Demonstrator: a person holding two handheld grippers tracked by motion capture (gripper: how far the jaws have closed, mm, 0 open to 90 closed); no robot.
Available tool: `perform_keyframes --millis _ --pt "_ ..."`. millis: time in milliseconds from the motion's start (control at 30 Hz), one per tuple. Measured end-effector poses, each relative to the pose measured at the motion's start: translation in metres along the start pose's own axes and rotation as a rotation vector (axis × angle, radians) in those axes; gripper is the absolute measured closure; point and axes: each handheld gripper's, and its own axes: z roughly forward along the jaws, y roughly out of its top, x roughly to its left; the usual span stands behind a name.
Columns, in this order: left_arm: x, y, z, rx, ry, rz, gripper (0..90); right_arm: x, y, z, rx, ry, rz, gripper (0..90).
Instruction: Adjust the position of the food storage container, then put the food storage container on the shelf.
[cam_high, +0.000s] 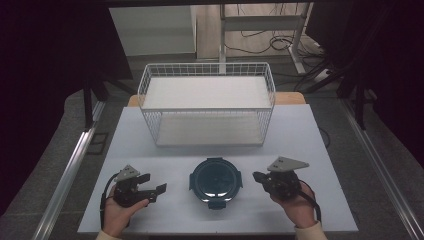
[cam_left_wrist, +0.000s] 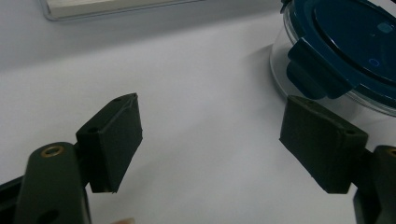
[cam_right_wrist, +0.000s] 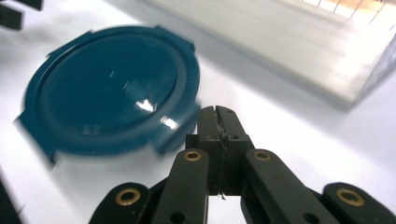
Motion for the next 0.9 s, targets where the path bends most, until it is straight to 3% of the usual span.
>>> perform_keyframes --millis 33,67,100,133,167,233,433,667,900 --pt "0.0 0.0 0.0 0.0 0.001 0.001 20.1 0.0 0.0 0.0 0.0 0.0 0.0 81.2" --pt "-0.001 0.0 0.001 0.002 0.003 0.003 20.1 -0.001 -0.004 -0.003 -0.003 -0.004 0.009 73.8" --pt "-0.001 0.0 0.001 0.002 0.002 0.003 20.1 -0.006 -0.015 -0.009 -0.031 -0.041 0.059 51.9" --pt "-0.001 0.0 0.001 0.007 0.002 0.005 20.1 -0.006 -0.015 -0.009 -0.031 -0.041 0.059 51.9" --pt "-0.002 0.0 0.001 0.008 0.0 0.006 20.1 -0.012 -0.021 -0.009 -0.036 -0.043 0.105 41.3" --pt "-0.002 0.0 0.0 0.0 -0.029 -0.008 20.1 -0.015 -0.022 -0.007 -0.046 -0.037 0.133 35.5" --pt "-0.003 0.001 -0.002 -0.012 -0.033 -0.004 20.1 -0.015 -0.022 -0.005 -0.052 -0.006 0.148 28.0" --pt "-0.005 0.004 -0.006 -0.023 -0.042 0.001 19.9 -0.017 -0.024 -0.004 -0.066 0.019 0.203 20.8" --pt "-0.01 0.008 -0.008 -0.031 -0.088 -0.009 19.3 -0.013 -0.022 -0.002 -0.065 0.049 0.226 16.8"
